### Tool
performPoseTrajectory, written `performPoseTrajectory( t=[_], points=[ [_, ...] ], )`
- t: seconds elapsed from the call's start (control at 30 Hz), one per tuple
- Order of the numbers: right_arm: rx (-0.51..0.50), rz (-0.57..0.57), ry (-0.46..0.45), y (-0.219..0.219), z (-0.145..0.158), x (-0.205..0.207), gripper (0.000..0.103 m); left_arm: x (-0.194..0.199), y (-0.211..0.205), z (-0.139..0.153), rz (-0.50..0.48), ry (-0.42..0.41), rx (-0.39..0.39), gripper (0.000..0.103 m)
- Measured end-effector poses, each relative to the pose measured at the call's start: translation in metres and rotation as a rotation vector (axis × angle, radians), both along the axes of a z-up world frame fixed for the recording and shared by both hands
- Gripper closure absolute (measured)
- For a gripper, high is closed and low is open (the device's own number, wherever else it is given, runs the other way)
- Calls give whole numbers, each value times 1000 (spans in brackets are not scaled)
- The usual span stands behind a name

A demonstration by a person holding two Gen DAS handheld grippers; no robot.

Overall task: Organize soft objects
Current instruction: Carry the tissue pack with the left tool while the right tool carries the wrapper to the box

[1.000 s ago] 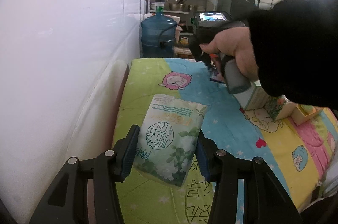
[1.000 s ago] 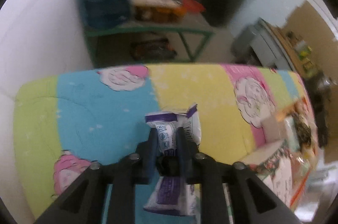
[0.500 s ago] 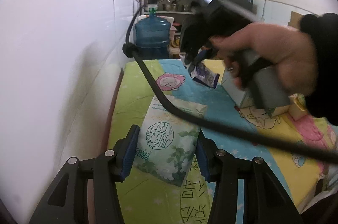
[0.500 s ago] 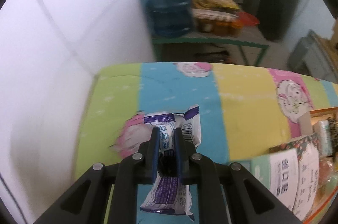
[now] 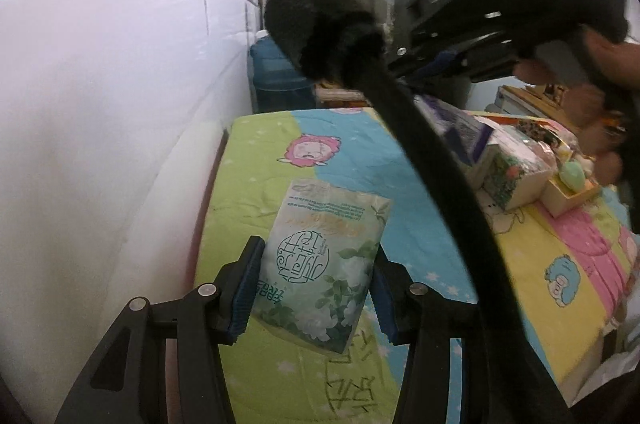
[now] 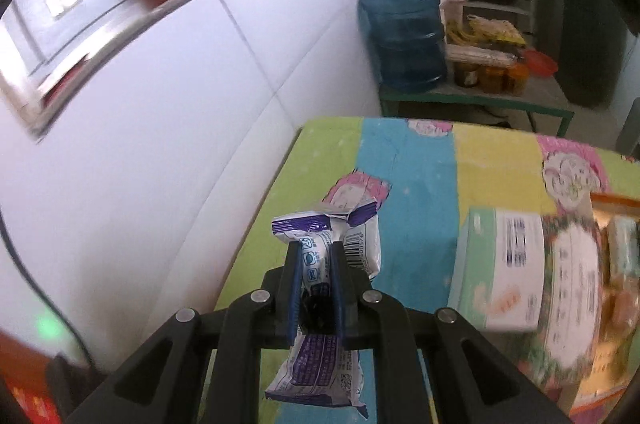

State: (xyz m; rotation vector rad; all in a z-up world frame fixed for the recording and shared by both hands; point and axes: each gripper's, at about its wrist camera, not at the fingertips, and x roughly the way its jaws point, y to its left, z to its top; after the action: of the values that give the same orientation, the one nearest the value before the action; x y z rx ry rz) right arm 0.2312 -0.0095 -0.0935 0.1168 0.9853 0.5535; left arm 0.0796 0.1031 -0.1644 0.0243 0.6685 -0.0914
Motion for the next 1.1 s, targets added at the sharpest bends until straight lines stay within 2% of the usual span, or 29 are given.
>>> performPoseTrajectory(
  t=[0.27,0.53,0.67,0.83,1.1],
  points=[
    [38,6,7,-38,1,-63,89,-19,-9,2,-44,19,-2,52],
    [85,-120,-8,-92,3,-112,89,-30,-24,10,-109,12,-18,52],
    [77,-224,-34,-125,11,-118,89,-36,-31,13,-153,-4,-31,52],
    [70,-338,-65,-170,21,-121,89,-37,-32,16,-165,-4,-58,52],
    [57,-390,-69,-207,19,-142,89,-30,-38,17,-151,11,-64,52]
  ],
)
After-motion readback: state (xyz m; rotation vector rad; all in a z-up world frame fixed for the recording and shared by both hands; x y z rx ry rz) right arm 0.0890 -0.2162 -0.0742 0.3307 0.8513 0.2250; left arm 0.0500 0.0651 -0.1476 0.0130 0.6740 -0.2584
